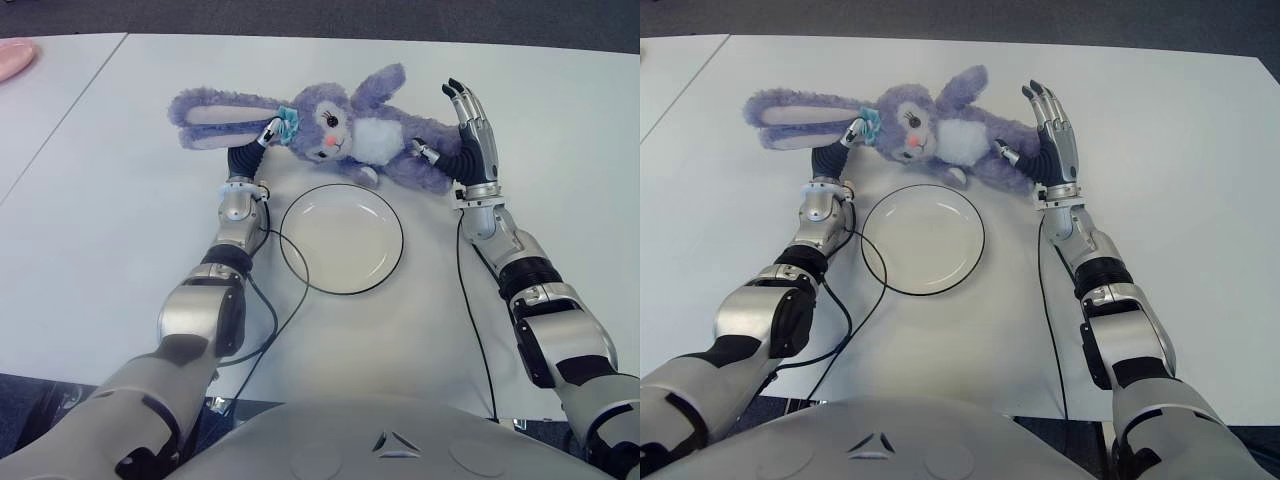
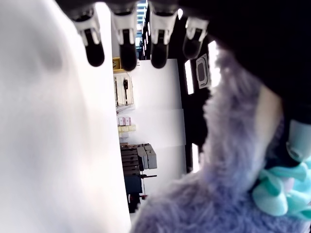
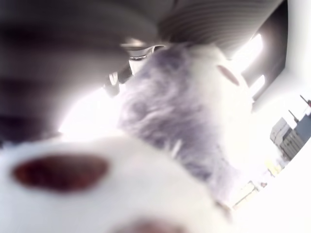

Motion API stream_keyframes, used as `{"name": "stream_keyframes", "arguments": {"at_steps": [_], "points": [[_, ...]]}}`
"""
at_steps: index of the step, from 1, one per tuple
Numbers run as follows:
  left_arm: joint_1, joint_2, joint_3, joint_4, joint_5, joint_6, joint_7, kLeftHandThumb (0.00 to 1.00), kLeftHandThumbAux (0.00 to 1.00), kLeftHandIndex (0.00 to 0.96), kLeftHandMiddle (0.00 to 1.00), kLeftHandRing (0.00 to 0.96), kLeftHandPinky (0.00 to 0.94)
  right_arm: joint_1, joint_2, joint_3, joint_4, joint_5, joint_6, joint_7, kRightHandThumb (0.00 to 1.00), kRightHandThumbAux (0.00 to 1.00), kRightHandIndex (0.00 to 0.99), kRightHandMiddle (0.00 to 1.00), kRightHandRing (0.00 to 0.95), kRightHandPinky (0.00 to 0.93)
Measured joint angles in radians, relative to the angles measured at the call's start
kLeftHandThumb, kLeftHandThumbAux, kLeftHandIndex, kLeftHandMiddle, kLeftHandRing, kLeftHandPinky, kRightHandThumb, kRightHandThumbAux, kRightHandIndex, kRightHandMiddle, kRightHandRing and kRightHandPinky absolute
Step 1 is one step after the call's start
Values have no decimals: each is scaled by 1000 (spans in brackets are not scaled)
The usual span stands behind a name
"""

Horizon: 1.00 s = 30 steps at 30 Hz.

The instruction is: Put the doll into the plate.

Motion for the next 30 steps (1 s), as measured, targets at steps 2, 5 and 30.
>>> {"name": "stream_keyframes", "arguments": {"at_steps": [2,5,30], "points": [[0,0,0,0,0,0,0,0,519,50,113,116,121,-1,0,1,0,-2,1,-6,355,487,11,0,0,0],[0,0,0,0,0,0,0,0,519,54,117,120,128,-3,0,3,1,-6,2,-12,362,483,10,0,0,0],[0,0,0,0,0,0,0,0,503,36,111,114,120,-25,-1,21,75,6,-1,9,463,519,3,0,51,203]]}}
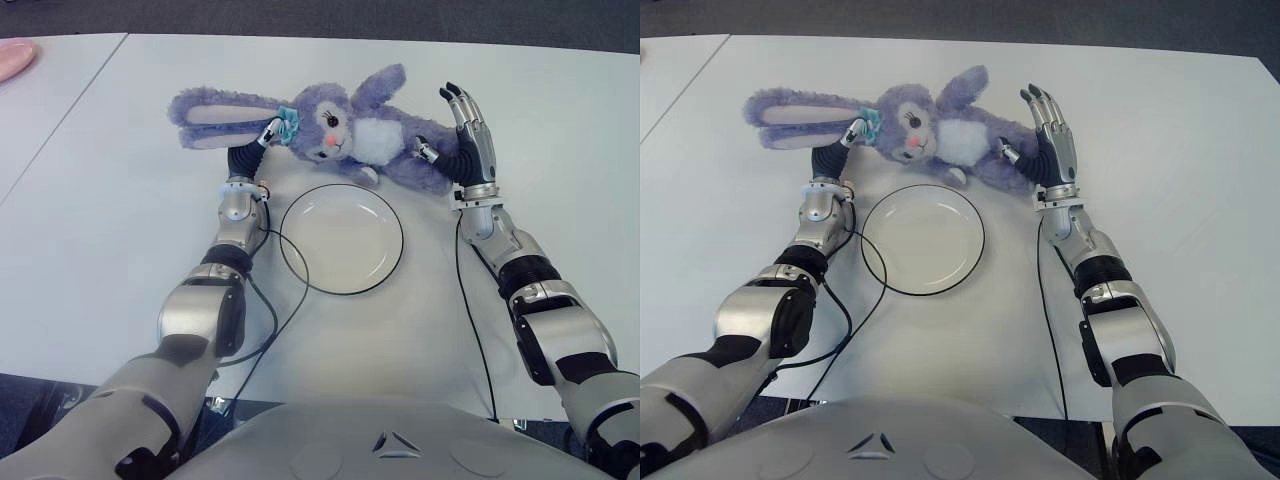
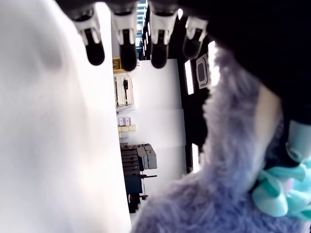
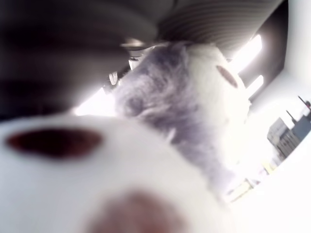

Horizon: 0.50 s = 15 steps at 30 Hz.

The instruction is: Put the doll into the plate.

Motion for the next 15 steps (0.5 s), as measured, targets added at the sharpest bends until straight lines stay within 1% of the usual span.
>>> {"name": "stream_keyframes", "arguments": {"at_steps": [4,5,6,7,8,10,12,13,14,15], "points": [[0,0,0,0,0,0,0,0,505,36,113,116,120,-16,-2,0,47,5,-11,26,480,534,3,3,95,264],[0,0,0,0,0,0,0,0,508,36,113,116,120,-20,-3,0,56,7,-13,32,488,540,8,20,148,309],[0,0,0,0,0,0,0,0,509,36,113,116,120,-24,-3,0,65,10,-14,39,491,541,10,26,166,325],[0,0,0,0,0,0,0,0,512,36,113,115,120,-27,-3,0,73,12,-16,46,497,548,15,44,231,375],[0,0,0,0,0,0,0,0,514,36,113,116,122,-30,-3,0,81,15,-17,52,500,554,29,88,279,414],[0,0,0,0,0,0,0,0,518,38,113,117,124,-35,-3,0,94,23,-18,66,502,562,52,161,329,458],[0,0,-1,0,0,0,0,0,519,39,114,117,126,-39,-3,-1,105,33,-18,84,502,568,72,211,360,483],[0,0,-1,0,0,0,0,0,517,41,115,118,125,-42,-3,-1,111,38,-18,94,493,578,112,277,396,501],[0,0,-1,0,0,0,0,0,516,42,115,118,125,-45,-3,-2,117,44,-15,109,490,582,126,301,409,507],[0,0,-1,0,0,0,0,0,512,43,114,118,124,-48,-3,-2,122,50,-10,125,484,590,160,350,443,528]]}}
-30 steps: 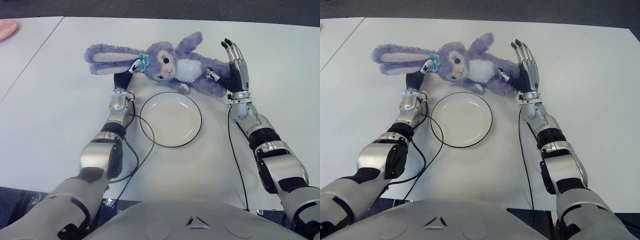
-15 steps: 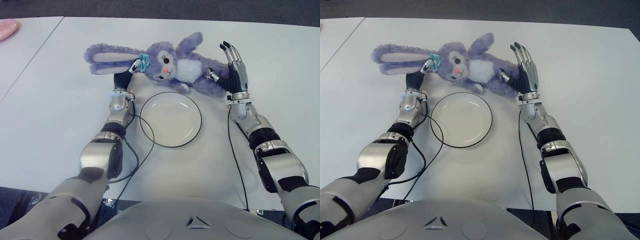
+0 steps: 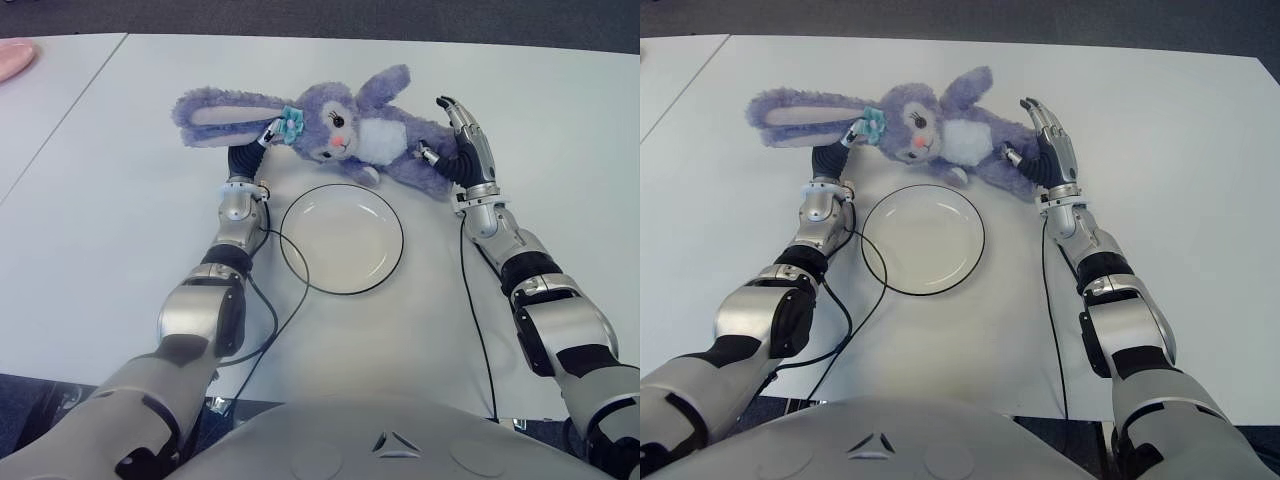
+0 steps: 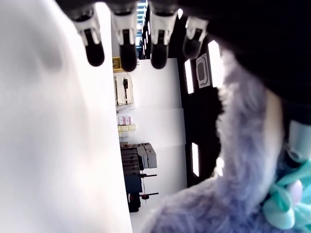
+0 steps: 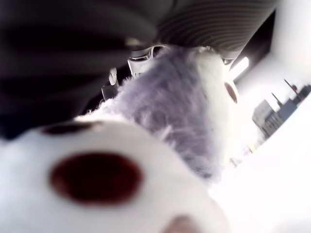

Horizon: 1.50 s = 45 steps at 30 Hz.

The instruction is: Put the doll into the plate.

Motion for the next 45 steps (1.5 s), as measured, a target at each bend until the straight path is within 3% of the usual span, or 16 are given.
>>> {"name": "stream_keyframes", "arguments": {"at_steps": [7,8,11,17,26,33,41,45], "points": [[0,0,0,0,0,0,0,0,495,43,115,116,117,-16,0,-3,18,51,47,140,496,639,305,500,557,623],[0,0,0,0,0,0,0,0,497,42,114,116,117,-15,0,-3,16,60,52,163,568,668,345,519,574,641],[0,0,0,0,0,0,0,0,502,39,115,117,121,-6,1,1,-3,82,60,241,655,702,393,549,601,659],[1,0,0,0,0,0,0,0,499,35,116,120,124,36,-5,10,-82,128,60,382,689,718,413,553,600,627],[4,3,1,0,-1,-1,0,0,485,38,127,128,129,69,-44,27,-189,187,61,561,675,727,406,482,550,579],[8,11,2,0,-2,-1,0,0,492,44,138,141,143,75,-46,47,-219,190,68,590,678,725,410,484,551,605],[10,14,2,0,-2,-1,0,0,492,54,136,140,144,110,-50,50,-270,190,91,582,703,715,436,733,755,814],[10,12,1,0,-2,-1,0,0,494,53,133,136,139,143,-61,46,-322,191,111,575,707,715,440,798,806,850]]}}
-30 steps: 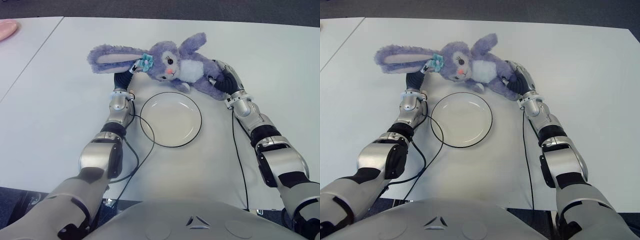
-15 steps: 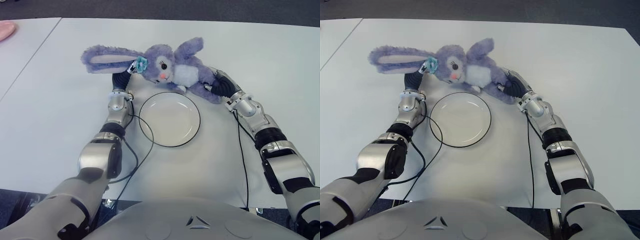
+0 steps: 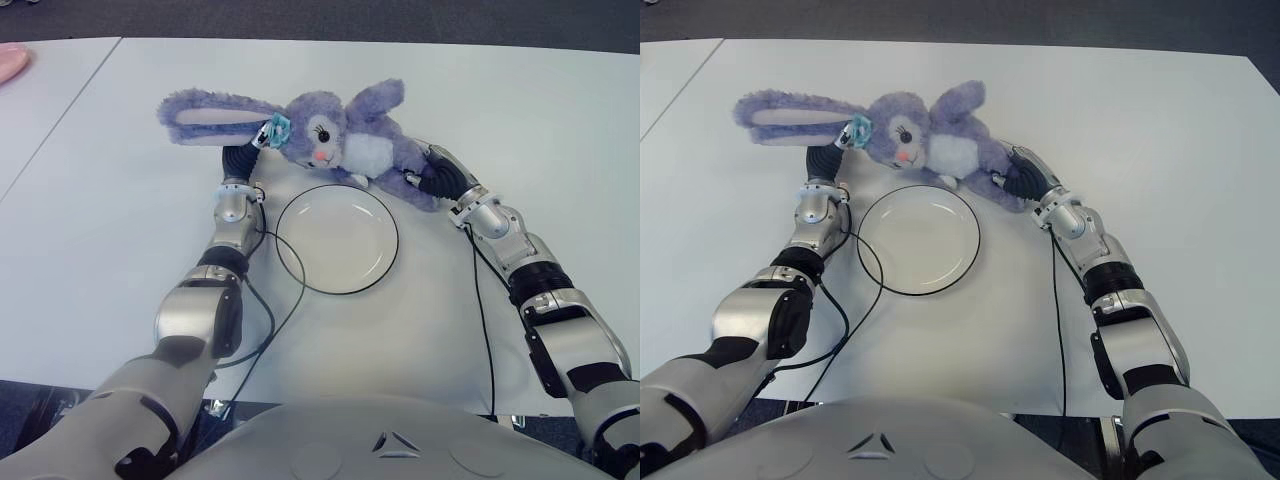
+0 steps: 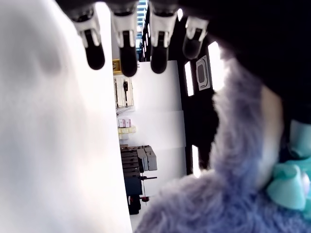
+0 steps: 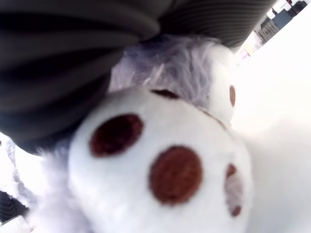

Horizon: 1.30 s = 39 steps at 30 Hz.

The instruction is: Put the doll into the plate.

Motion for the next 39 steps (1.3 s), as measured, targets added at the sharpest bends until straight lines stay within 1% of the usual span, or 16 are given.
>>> {"name": "stream_keyframes", "arguments": {"at_steps": [4,9,14,19,23,26,32,39], "points": [[0,-2,-1,0,0,0,0,0,500,53,131,135,140,26,-18,-9,-55,6,35,2,707,717,441,844,844,865],[-2,-4,-1,0,0,-1,0,0,511,59,134,137,147,31,-30,-20,-77,6,66,2,706,719,440,868,864,866],[-4,-9,-1,0,0,-1,0,0,521,66,141,146,156,28,-34,-32,-60,9,69,-5,705,720,440,875,868,859],[-8,-16,-1,0,0,-1,0,0,527,66,147,152,157,17,-43,-59,-55,29,81,-1,704,720,440,876,869,860],[-12,-19,-2,0,0,-1,0,0,530,64,147,151,149,2,-51,-85,-67,34,112,10,703,720,440,877,871,863],[-14,-22,-1,-1,0,-1,0,0,536,64,150,153,152,-1,-56,-110,-101,34,143,10,702,721,439,882,872,866],[-16,-24,-1,-2,0,-1,0,0,550,65,155,158,158,2,-56,-153,-184,31,160,-23,701,722,439,886,872,869],[-15,-24,-1,-2,1,-1,0,0,564,75,156,159,162,5,-49,-179,-263,24,158,-89,701,723,438,893,880,876]]}}
